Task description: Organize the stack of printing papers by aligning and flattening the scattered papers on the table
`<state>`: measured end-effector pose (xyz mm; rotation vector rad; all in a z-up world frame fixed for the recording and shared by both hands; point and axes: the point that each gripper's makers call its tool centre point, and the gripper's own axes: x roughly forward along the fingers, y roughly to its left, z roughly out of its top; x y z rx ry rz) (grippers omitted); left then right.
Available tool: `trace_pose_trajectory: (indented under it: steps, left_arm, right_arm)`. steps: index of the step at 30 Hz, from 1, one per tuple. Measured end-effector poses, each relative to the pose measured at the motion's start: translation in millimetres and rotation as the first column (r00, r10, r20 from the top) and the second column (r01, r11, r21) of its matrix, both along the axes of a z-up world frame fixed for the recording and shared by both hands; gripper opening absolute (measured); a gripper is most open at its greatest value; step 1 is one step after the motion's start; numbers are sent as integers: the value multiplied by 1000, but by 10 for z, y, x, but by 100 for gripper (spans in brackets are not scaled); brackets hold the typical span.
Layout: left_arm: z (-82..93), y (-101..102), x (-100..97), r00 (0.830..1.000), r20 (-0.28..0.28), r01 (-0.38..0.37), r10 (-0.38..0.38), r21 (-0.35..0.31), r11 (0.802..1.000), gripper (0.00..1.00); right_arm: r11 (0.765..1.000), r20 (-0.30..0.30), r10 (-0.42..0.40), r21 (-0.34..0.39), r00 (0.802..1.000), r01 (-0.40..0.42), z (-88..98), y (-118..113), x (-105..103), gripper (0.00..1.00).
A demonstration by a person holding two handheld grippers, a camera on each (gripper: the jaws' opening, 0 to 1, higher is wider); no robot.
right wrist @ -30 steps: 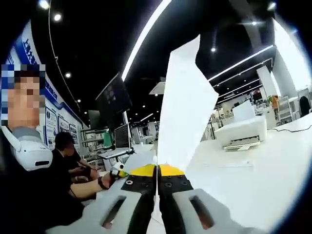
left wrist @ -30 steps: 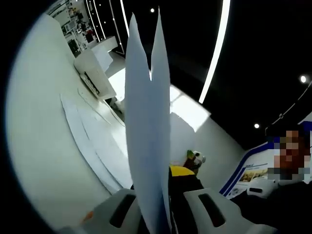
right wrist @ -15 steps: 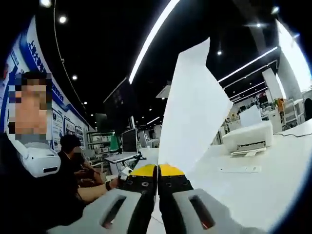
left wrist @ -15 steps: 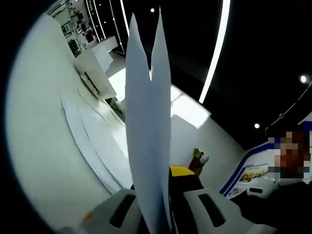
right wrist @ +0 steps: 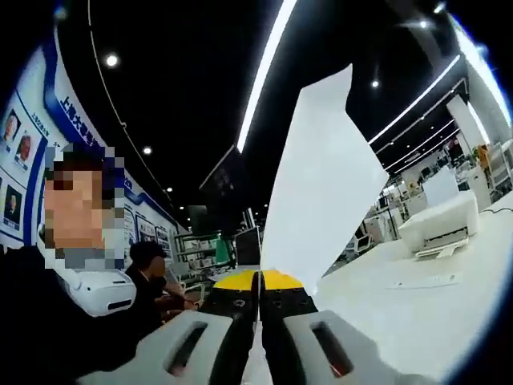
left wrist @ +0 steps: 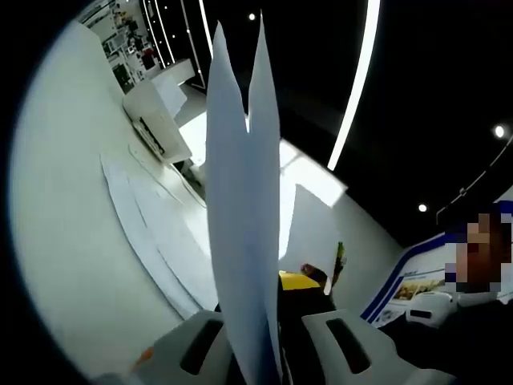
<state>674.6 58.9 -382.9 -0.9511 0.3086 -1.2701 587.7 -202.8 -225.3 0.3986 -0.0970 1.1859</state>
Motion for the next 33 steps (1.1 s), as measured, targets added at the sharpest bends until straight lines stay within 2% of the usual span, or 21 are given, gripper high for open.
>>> trace_pose_trajectory:
  steps: [8,16,19,26,33]
  left_arm:
    - [-2,5,6,1000,-3,0,0,-1,1000,6]
    - [-6,13,14,1000,-5,-1,1,-1,1000,6]
    - [-6,16,14,1000,-4,0,0,-1,1000,6]
    - [-8,20,17,1000,-4,0,0,-1,1000,6]
    - [-8,18,12,1000,-4,0,0,-1,1000,6]
  right_arm:
    - [996,18,86,-16,996,-86,114,178,-178,0]
    - [983,50,172,-79,984,-168,151,432,-405,0]
    - [978,44,181,-117,983,-174,74,489,-392,0]
    - [970,20,197,-149,980,-192,-38,525,-384,0]
    - [954,1,231,-195,973,-227,-123,616,-457,0]
